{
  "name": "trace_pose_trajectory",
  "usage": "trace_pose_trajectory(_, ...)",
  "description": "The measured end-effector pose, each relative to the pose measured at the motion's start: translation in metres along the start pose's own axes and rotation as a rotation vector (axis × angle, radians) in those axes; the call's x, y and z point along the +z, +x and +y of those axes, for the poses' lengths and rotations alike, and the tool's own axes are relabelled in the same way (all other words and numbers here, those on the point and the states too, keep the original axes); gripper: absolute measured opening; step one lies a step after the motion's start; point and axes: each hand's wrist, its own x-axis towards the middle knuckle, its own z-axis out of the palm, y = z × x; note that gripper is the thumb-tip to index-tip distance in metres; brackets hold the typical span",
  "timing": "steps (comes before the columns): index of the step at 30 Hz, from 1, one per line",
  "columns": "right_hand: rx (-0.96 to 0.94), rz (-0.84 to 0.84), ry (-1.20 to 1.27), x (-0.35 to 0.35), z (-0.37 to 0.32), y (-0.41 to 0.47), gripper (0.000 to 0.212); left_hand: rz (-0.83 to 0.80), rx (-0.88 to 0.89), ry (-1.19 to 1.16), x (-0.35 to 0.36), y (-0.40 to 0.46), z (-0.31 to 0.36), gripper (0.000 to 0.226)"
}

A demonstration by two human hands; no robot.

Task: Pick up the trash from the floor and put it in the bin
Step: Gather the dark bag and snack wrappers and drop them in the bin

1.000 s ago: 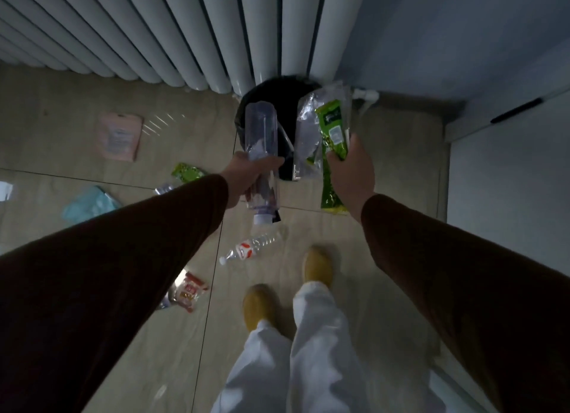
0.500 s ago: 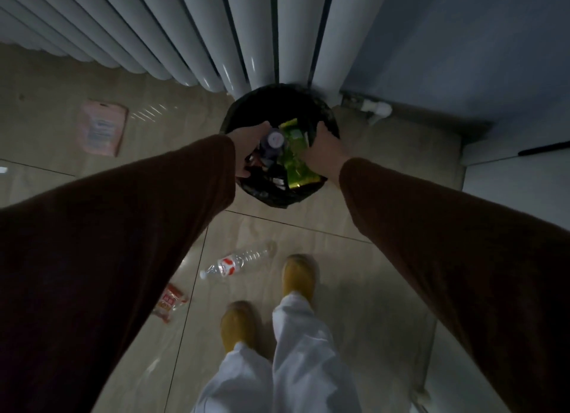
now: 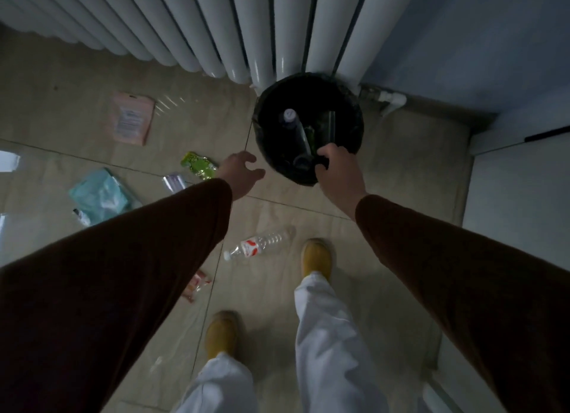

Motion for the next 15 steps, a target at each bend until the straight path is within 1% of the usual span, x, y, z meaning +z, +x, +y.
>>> trace_pose_trajectory(2, -0.001, -0.005, -0.018, 0.017, -0.012, -0.023, 0.035, -0.002, 0.018, 0.026, -0.009, -0.019, -0.031, 0.044)
trace_pose_trajectory(5, 0.015, 0.007, -0.048, 0.051, -0.031, -0.065, 0.037, -0.006, 0.055, 0.128, -0.025, -0.055, -0.086, 0.043)
trace_pose_trajectory(10, 0.085, -0.017, -0.093, 0.116, -0.075, -0.157, 0.036, -0.006, 0.113, 0.229, -0.053, -0.130, -0.178, 0.037)
trace_pose_trajectory(13, 0.038, -0.071, -0.115, 0.151, -0.103, -0.206, 0.031, -0.033, 0.117, 0.326, -0.065, -0.163, -0.231, 0.036)
trace_pose_trajectory(15, -0.002, -0.089, -0.112, 0.172, -0.119, -0.231, 0.030, -0.039, 0.100, 0.350, -0.067, -0.179, -0.263, 0.036)
